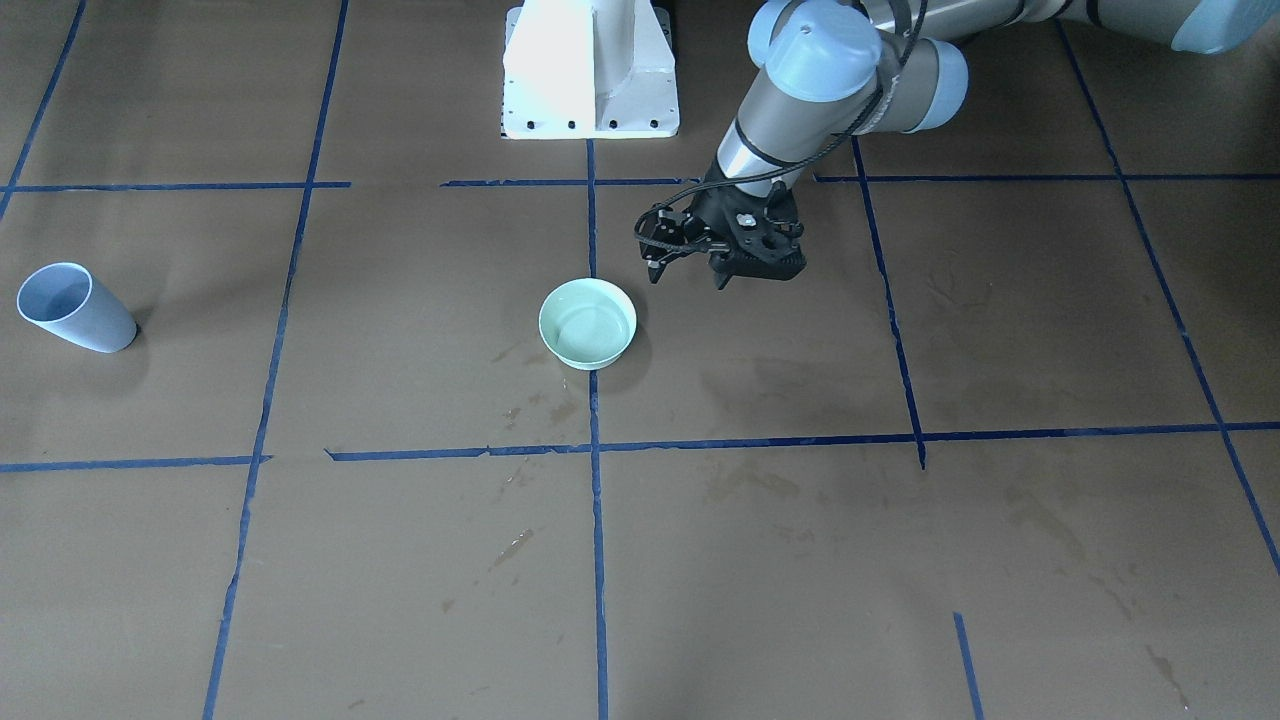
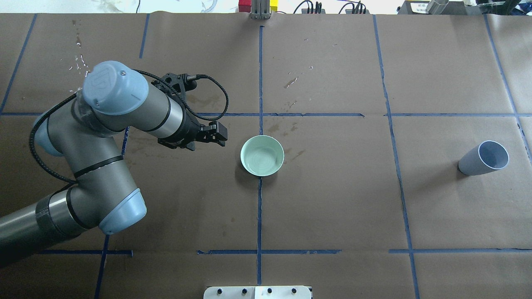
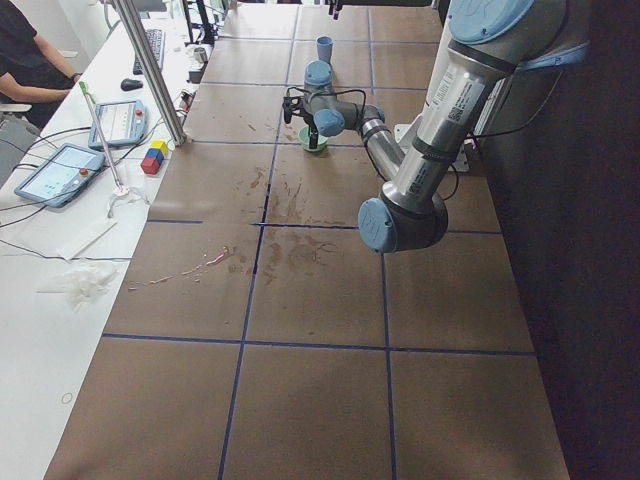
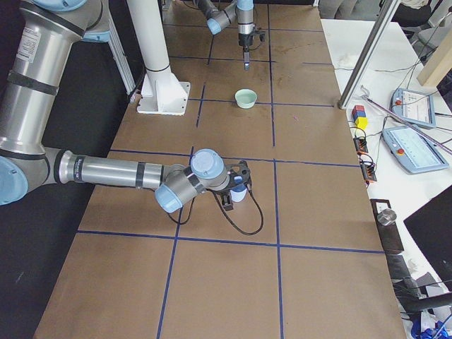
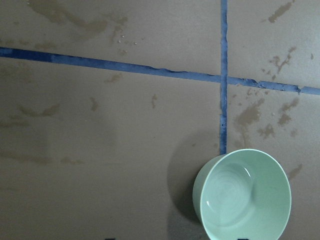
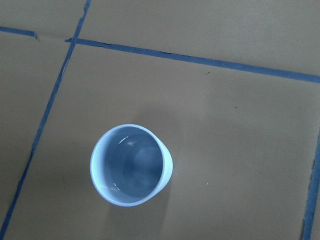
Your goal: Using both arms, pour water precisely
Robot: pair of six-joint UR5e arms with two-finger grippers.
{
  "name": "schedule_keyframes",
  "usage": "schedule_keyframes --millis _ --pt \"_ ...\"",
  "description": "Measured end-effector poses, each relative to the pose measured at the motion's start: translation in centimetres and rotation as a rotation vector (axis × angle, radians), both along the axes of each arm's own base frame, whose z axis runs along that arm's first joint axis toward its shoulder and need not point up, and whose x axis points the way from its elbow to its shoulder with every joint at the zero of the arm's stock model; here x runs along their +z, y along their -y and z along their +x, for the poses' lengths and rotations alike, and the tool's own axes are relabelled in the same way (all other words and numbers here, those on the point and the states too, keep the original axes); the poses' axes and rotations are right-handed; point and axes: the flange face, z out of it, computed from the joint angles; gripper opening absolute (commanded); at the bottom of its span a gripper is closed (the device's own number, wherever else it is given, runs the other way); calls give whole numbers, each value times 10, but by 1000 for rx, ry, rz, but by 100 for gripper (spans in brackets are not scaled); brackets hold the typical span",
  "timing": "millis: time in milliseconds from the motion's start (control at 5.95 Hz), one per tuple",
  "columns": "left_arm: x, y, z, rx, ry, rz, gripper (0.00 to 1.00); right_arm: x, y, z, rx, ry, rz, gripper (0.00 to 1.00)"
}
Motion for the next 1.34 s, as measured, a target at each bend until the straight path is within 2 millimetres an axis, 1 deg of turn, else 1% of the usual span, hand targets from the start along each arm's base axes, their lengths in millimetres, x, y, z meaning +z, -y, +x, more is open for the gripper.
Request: schedule_keyframes --millis 336,672,840,1345 --pt "8 5 -15 -21 6 -3 86 -7 -17 -33 65 -11 -35 100" --pt "15 6 -20 -32 16 -7 87 -9 -34 -44 132 -34 -16 100" --pt "19 8 -21 -41 23 -7 88 -12 -38 -52 163 -27 2 99" --pt "24 10 -25 -50 29 -10 89 -15 -42 -89 233 -51 65 100"
